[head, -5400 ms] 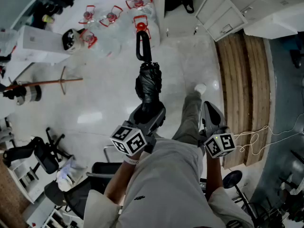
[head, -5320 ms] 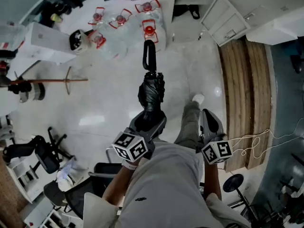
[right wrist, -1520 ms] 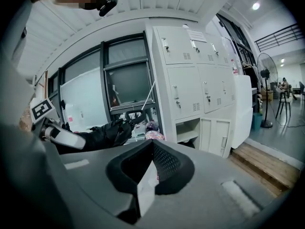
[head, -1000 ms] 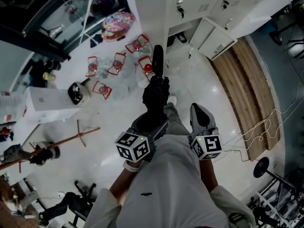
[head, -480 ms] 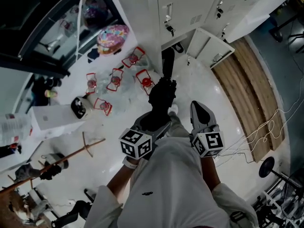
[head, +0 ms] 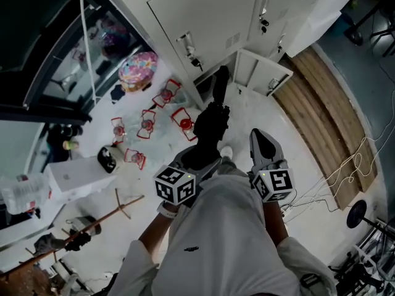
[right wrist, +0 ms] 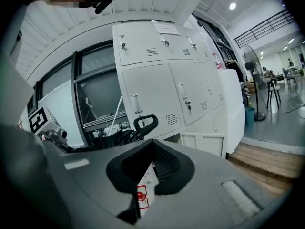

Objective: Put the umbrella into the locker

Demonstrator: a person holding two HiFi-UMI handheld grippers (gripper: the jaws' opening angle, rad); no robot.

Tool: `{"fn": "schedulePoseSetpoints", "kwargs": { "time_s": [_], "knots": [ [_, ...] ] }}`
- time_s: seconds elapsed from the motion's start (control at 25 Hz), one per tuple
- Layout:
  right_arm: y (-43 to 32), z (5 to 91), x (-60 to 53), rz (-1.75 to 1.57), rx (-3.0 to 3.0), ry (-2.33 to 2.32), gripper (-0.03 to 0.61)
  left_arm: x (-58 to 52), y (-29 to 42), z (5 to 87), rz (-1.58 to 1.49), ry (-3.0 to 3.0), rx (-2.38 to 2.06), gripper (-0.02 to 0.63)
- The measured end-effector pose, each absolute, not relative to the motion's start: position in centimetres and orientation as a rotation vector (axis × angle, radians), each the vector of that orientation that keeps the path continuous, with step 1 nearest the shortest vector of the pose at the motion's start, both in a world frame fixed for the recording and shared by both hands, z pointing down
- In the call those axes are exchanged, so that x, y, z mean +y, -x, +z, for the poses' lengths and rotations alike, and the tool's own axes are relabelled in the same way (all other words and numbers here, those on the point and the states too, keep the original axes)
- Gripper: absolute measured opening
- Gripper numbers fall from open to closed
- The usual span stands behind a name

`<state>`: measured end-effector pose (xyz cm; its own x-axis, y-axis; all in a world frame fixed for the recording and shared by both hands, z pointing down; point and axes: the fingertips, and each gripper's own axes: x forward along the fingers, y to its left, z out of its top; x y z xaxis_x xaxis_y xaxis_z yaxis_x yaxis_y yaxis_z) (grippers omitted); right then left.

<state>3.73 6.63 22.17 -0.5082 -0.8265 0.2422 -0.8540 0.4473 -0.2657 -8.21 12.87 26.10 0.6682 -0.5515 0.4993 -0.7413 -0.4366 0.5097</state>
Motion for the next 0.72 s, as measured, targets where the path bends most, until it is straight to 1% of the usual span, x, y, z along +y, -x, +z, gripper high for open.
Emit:
{"fn": "schedulePoseSetpoints", "kwargs": {
  "time_s": [0.32,0.56,0.72],
  "knots": [
    [-6.2,23.0,2.3,0.588,-2.598,-1.534,0.003,9.0,5.7,27.1,0.338,-2.113,-0.975,0.342],
    [-7.6,23.3,1.0,0.666,-2.606,-1.558,0.003,7.3,4.7,27.4,0.379,-2.085,-0.949,0.342],
    [-8.5,22.7,0.6,0.656,-2.601,-1.632,0.003,6.2,4.4,27.2,0.411,-2.108,-0.925,0.342]
  ]
}}
